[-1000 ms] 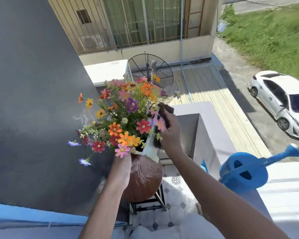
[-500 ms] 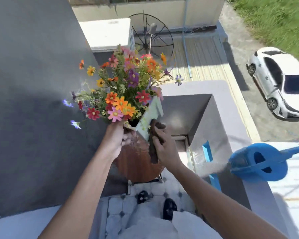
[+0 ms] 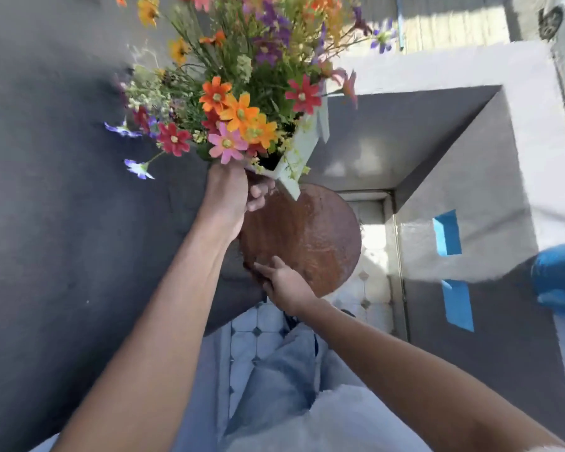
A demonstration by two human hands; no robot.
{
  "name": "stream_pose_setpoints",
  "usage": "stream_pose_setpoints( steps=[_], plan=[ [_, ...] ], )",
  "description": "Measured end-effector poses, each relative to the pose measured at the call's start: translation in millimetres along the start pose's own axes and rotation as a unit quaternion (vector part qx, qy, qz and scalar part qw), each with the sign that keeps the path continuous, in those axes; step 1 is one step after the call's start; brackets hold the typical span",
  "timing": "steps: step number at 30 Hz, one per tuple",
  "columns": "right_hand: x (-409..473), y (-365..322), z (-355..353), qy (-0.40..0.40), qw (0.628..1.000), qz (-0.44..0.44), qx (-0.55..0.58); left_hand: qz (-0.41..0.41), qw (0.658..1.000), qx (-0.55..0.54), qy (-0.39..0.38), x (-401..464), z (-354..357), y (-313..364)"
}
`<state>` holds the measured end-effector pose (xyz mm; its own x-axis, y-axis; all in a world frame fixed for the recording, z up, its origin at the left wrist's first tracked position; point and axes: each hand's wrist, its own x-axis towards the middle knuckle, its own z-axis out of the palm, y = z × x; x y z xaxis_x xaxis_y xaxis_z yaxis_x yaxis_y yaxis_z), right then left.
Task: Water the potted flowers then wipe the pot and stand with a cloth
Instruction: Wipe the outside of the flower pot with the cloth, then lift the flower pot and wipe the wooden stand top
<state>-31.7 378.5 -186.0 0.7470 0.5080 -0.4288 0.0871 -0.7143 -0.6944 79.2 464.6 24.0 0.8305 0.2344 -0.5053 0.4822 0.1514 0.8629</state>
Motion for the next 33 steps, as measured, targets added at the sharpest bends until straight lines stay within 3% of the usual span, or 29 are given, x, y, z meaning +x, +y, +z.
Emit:
stream_pose_setpoints(
  steps=[6, 11, 20, 25, 33],
  plan=[
    [6, 24, 58, 0.034, 0.971, -0.082, -0.222, 0.027, 0.999, 0.022, 0.004, 18, -15, -12],
    [15, 46, 29, 0.100, 0.968, -0.129, -0.192, 0.010, 1.000, 0.018, 0.009, 27, -17, -6],
    [63, 118, -95, 0.220, 0.966, 0.087, -0.103, -0.001, 1.000, -0.012, 0.006, 38, -11, 5],
    [50, 85, -54, 0.177, 0.979, 0.053, -0.088, -0.005, 1.000, -0.014, 0.009, 46, -8, 15],
    [54, 16, 34, 0.016, 0.982, -0.134, -0.128, -0.010, 1.000, -0.017, 0.022, 48, -11, 16]
  ],
)
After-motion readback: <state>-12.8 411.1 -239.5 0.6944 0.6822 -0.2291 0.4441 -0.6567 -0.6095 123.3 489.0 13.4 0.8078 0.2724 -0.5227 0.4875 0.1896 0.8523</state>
